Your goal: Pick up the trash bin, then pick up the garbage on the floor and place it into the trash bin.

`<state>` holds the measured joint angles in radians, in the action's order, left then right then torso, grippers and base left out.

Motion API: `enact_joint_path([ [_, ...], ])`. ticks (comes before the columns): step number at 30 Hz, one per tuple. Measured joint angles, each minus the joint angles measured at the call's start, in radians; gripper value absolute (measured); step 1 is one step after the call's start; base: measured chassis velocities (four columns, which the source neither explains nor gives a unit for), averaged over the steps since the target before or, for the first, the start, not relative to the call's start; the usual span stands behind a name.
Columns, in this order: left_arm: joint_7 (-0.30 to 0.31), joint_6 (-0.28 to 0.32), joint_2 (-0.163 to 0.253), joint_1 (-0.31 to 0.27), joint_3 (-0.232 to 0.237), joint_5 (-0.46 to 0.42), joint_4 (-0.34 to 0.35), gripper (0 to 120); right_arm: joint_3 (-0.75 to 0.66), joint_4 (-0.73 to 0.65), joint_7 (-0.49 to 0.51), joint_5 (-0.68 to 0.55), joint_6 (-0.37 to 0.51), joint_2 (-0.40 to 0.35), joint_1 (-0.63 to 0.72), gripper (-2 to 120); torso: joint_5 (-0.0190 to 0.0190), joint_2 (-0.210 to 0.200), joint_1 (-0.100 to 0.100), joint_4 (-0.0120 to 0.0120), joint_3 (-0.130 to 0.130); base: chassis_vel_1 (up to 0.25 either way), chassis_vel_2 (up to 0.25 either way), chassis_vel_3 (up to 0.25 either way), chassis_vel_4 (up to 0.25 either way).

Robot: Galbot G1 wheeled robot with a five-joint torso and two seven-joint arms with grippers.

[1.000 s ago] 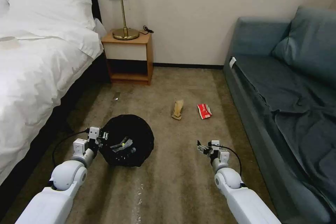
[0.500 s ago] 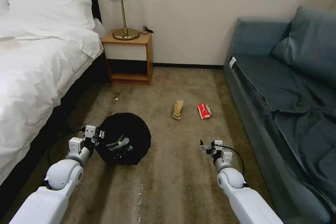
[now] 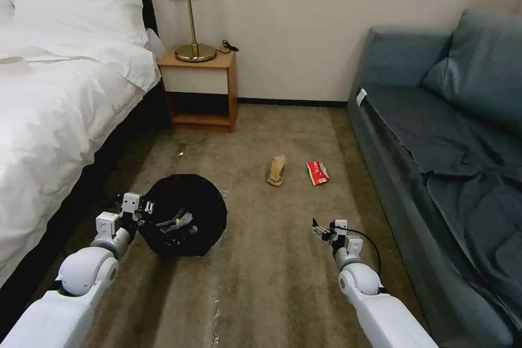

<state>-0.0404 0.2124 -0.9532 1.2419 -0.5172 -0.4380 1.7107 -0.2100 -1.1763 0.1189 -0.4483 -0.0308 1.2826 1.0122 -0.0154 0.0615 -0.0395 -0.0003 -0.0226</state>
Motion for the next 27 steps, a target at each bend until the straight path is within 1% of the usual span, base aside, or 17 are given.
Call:
enact_joint_path([
  [19, -0.001, -0.005, 0.004, -0.001, -0.010, -0.001, -0.002, 4, 0.006, 0.021, -0.023, 0.004, -0.020, 0.002, -0.005, 100, 0.0001, 0.000, 0.000, -0.0001, 0.000, 0.000, 0.000, 0.000, 0.000],
  [23, -0.001, -0.008, -0.001, -0.002, -0.006, 0.001, -0.009, 4, 0.006, 0.037, -0.033, 0.012, -0.028, 0.010, -0.008, 100, 0.0002, 0.000, 0.000, 0.0000, 0.000, 0.000, 0.000, 0.000, 0.000],
  [27, -0.002, -0.011, -0.014, -0.011, 0.003, 0.010, -0.024, 4, 0.009, 0.052, -0.040, 0.021, -0.041, 0.020, -0.011, 100, 0.0001, 0.000, 0.000, 0.0000, 0.000, -0.058, 0.059, 0.055, -0.056],
])
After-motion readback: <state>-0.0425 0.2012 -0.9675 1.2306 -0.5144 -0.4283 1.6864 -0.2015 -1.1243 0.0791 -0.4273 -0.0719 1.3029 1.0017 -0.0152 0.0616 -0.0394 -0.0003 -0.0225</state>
